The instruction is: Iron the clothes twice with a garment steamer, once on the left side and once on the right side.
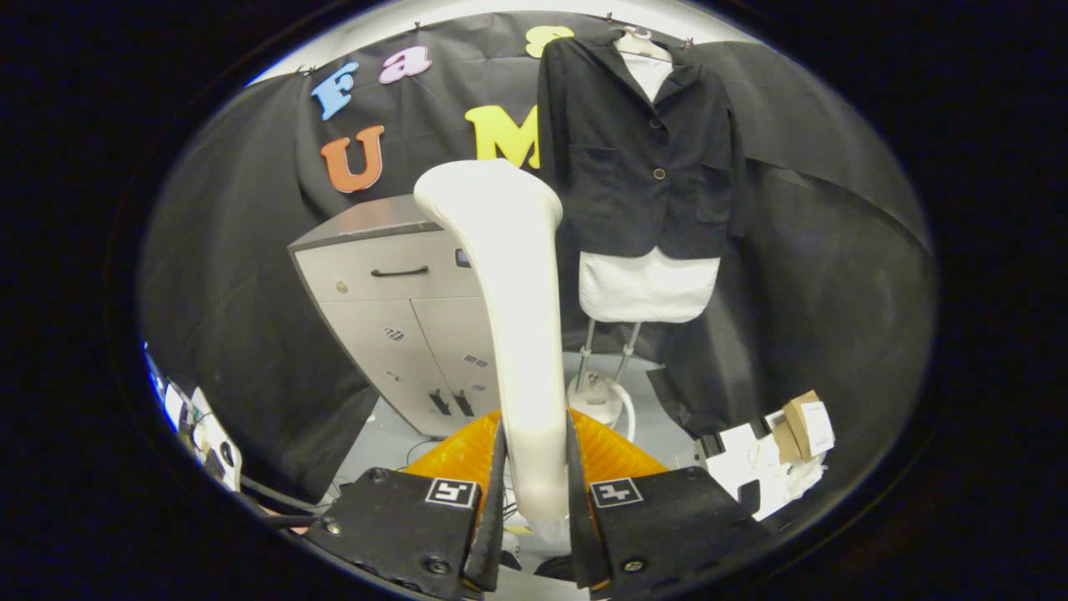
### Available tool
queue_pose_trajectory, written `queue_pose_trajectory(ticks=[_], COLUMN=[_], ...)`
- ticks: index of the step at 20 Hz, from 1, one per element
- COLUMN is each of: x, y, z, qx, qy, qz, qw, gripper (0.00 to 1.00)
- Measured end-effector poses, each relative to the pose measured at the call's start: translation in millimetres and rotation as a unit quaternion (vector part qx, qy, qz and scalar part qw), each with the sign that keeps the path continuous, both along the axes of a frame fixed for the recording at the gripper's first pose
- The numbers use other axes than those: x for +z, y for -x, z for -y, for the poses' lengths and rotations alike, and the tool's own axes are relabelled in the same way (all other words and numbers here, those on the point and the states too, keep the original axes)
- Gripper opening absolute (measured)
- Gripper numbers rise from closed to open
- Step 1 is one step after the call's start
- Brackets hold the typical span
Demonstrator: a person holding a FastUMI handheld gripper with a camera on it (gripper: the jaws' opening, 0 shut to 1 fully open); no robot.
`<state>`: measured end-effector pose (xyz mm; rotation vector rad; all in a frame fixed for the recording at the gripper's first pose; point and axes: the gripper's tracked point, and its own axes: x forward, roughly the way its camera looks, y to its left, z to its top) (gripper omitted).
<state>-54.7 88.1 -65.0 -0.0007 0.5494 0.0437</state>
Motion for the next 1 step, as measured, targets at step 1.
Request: queue_pose_trajectory(ticks=[1], x=[-2.8], y=[0.9], z=[0.3], qx=[0.000], qy=[-0.001], qz=[-0.003], qw=[1.000], gripper=[0.36])
